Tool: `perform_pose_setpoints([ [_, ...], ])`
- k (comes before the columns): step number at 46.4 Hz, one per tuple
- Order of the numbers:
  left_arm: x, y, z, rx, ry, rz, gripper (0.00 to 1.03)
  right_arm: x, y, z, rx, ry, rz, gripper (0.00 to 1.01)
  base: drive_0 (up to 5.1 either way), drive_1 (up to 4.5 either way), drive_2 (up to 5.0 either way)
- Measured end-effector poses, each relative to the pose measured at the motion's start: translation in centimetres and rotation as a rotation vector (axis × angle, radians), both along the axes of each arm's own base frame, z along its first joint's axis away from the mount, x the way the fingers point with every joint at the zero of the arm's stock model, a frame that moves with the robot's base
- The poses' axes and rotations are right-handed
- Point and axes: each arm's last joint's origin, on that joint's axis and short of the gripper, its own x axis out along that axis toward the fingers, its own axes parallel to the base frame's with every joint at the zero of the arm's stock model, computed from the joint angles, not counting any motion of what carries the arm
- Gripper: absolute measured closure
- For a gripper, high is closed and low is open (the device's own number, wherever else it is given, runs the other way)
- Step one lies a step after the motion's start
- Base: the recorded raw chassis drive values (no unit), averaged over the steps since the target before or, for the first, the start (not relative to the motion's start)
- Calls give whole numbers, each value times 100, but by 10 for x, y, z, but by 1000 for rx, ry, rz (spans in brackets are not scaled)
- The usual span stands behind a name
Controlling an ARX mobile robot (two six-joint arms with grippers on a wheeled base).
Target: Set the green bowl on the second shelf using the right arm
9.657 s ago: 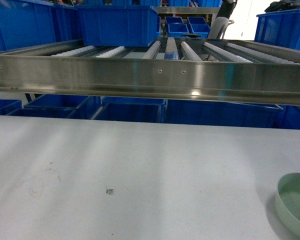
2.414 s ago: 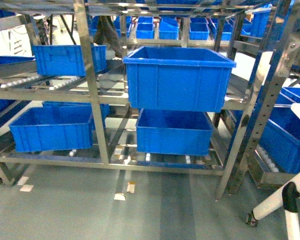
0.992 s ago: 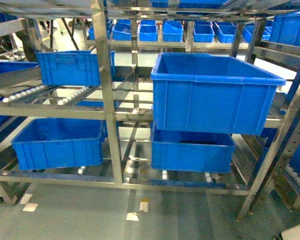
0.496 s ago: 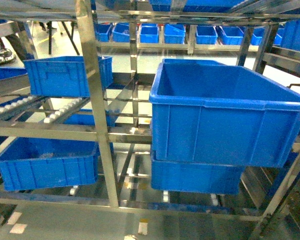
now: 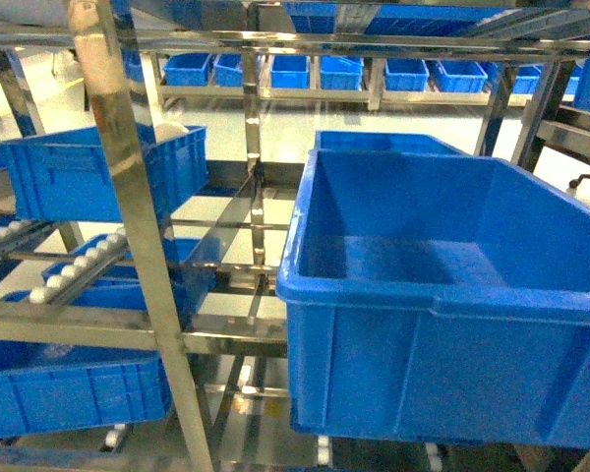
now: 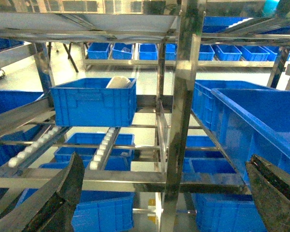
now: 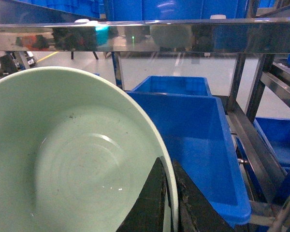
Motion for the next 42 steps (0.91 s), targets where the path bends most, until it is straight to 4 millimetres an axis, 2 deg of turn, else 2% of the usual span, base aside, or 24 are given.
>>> perform_pose_setpoints([
  [16, 0, 0, 0, 0, 3, 0, 5, 1, 0, -1, 0, 9, -1, 99, 14, 356, -328],
  [36, 0, 0, 0, 0, 1, 0, 5, 0, 0, -1, 0, 2, 0, 99, 0, 0, 0],
  [42, 0, 0, 0, 0, 1, 0, 5, 2, -1, -9, -2, 27, 17, 99, 0, 0, 0],
])
